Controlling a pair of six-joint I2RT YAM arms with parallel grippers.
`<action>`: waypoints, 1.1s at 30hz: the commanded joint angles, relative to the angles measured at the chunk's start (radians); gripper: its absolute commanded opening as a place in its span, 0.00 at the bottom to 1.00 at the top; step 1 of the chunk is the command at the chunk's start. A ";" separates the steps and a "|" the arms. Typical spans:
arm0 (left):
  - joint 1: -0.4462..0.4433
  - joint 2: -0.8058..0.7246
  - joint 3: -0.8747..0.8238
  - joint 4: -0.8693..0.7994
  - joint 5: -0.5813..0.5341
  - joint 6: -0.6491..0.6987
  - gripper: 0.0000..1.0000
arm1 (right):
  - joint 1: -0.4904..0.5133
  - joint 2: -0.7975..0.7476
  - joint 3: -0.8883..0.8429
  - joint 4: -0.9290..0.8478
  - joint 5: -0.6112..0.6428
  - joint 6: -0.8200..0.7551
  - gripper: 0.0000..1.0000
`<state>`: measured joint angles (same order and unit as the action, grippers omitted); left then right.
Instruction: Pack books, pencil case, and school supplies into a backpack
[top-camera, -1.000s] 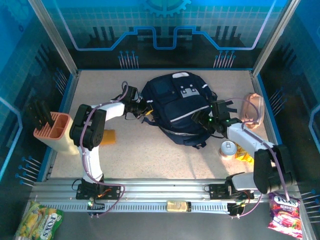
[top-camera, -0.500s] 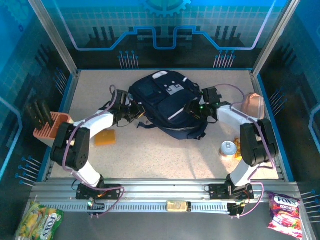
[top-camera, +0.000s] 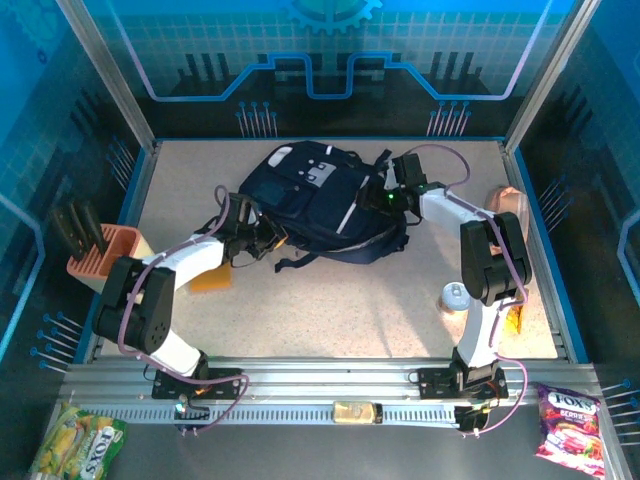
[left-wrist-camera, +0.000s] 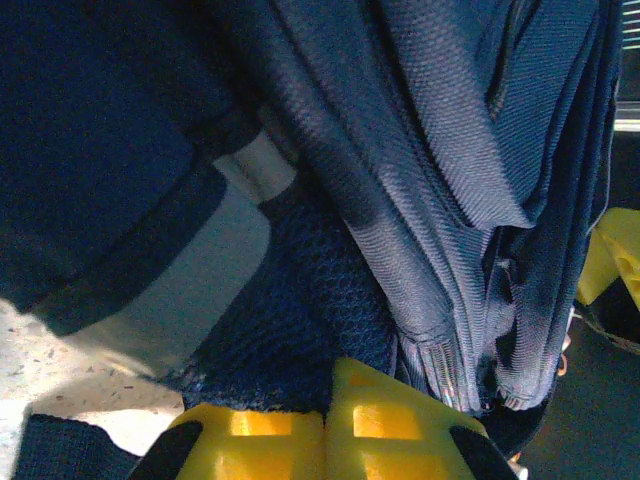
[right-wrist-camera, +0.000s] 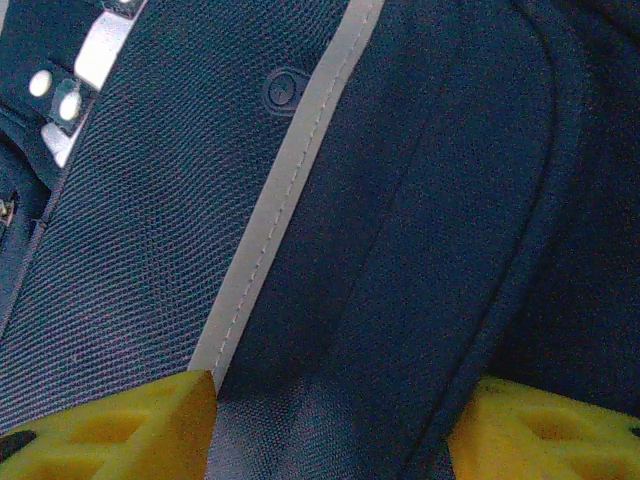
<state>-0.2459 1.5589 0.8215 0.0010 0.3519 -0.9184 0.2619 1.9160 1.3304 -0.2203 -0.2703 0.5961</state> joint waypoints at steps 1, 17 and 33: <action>-0.039 0.016 0.054 -0.012 0.057 -0.011 0.00 | 0.006 0.043 0.057 0.016 -0.044 -0.070 0.61; -0.085 0.092 0.187 -0.108 0.009 -0.078 0.00 | -0.076 0.065 0.176 -0.053 -0.105 -0.043 0.68; -0.105 0.082 0.215 -0.004 0.021 -0.122 0.00 | 0.100 -0.389 -0.117 -0.190 0.179 -0.091 0.71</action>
<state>-0.3370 1.6547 0.9928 -0.0956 0.3218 -1.0363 0.2810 1.5864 1.2911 -0.3641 -0.1783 0.5301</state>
